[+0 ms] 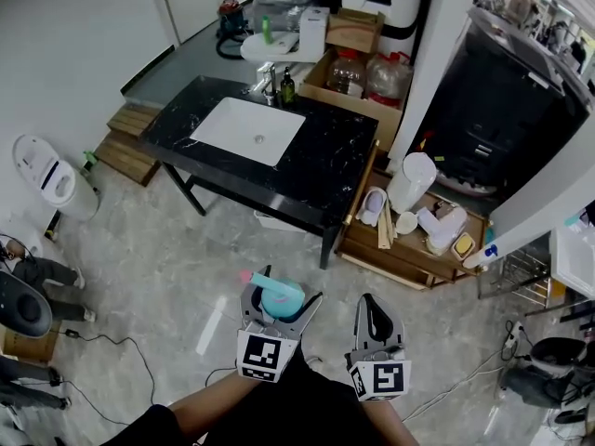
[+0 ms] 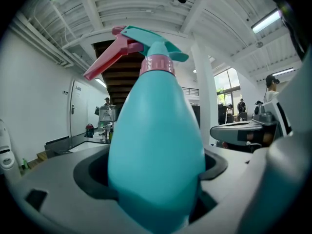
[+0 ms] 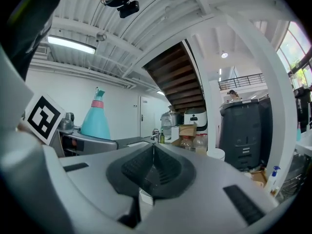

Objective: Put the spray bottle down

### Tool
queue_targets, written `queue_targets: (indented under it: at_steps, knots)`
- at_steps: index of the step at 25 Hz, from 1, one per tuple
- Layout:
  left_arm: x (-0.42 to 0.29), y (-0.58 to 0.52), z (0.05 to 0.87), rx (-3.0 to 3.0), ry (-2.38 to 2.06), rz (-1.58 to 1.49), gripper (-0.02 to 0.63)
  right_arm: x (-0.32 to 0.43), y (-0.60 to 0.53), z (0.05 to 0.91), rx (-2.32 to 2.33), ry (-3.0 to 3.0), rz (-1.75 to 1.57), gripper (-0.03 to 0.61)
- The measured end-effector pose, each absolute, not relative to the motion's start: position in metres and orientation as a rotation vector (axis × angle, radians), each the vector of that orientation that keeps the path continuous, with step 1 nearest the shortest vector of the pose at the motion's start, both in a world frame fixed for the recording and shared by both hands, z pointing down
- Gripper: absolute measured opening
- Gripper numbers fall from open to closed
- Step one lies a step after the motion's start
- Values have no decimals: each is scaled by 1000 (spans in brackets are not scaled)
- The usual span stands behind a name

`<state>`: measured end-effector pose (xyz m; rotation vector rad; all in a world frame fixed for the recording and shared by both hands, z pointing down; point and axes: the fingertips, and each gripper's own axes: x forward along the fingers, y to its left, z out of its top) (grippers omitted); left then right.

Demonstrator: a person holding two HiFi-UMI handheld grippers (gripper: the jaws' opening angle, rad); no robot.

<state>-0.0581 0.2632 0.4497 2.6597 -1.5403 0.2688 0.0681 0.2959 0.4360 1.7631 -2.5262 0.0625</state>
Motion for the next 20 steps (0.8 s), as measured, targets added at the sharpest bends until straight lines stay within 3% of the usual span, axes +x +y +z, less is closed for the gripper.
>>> queue_targets:
  at_steps: [20]
  knots:
    - [-90, 37, 442, 2647, -1514, 289, 460, 25, 61, 416, 1763, -2494, 39, 15]
